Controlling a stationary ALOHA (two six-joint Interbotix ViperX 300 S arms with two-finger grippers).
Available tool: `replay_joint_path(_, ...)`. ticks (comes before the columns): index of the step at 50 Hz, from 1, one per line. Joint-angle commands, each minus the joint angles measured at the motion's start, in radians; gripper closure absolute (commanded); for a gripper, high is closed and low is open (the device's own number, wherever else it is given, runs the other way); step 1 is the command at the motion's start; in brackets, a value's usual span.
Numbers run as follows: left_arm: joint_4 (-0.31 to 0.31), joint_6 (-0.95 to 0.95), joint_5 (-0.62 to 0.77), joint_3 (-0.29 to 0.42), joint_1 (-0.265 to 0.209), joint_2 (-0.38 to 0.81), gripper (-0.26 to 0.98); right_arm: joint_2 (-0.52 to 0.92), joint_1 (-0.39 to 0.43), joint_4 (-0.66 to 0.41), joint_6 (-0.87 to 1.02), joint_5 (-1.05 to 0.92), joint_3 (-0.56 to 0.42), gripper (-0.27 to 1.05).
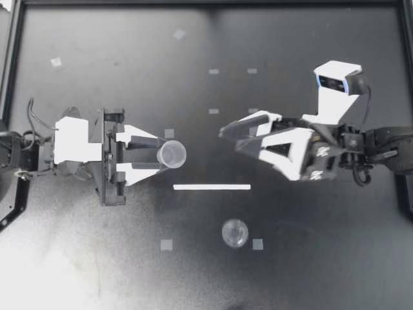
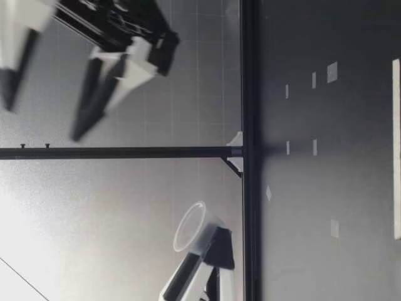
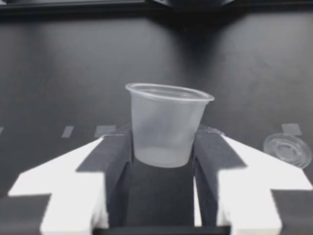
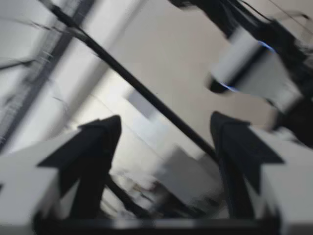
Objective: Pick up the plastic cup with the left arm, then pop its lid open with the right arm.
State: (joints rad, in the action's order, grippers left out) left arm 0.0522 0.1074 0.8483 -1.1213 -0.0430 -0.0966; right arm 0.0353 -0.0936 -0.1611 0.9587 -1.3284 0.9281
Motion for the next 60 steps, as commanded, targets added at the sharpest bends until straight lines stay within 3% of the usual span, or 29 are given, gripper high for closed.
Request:
replay_joint_path(1, -0.002, -0.002, 0.005, 0.012, -0.003, -0.011, 0.45, -0.038, -0.028, -0.043, -0.080, 0.075, -0.011, 0.06)
replay_joint_path(13, -0.002, -0.026, -0.017, 0.018, -0.003, -0.025, 0.45, -0.235, -0.044, -0.118, -0.577, 0.515, -0.031, 0.06)
replay_joint_path(21, -0.002, -0.032, -0.023, 0.018, -0.003, -0.032, 0.45, -0.273, -0.031, -0.115, -0.876, 0.672, -0.020, 0.06)
replay_joint_path(35, -0.002, -0.034, -0.025, 0.020, -0.003, -0.037, 0.45, -0.170, -0.018, -0.098, -0.864, 0.591, -0.020, 0.06)
replay_joint_path(60, -0.002, -0.034, -0.037, 0.021, -0.003, -0.038, 0.45, -0.187, -0.018, -0.098, -0.854, 0.574, -0.011, 0.06)
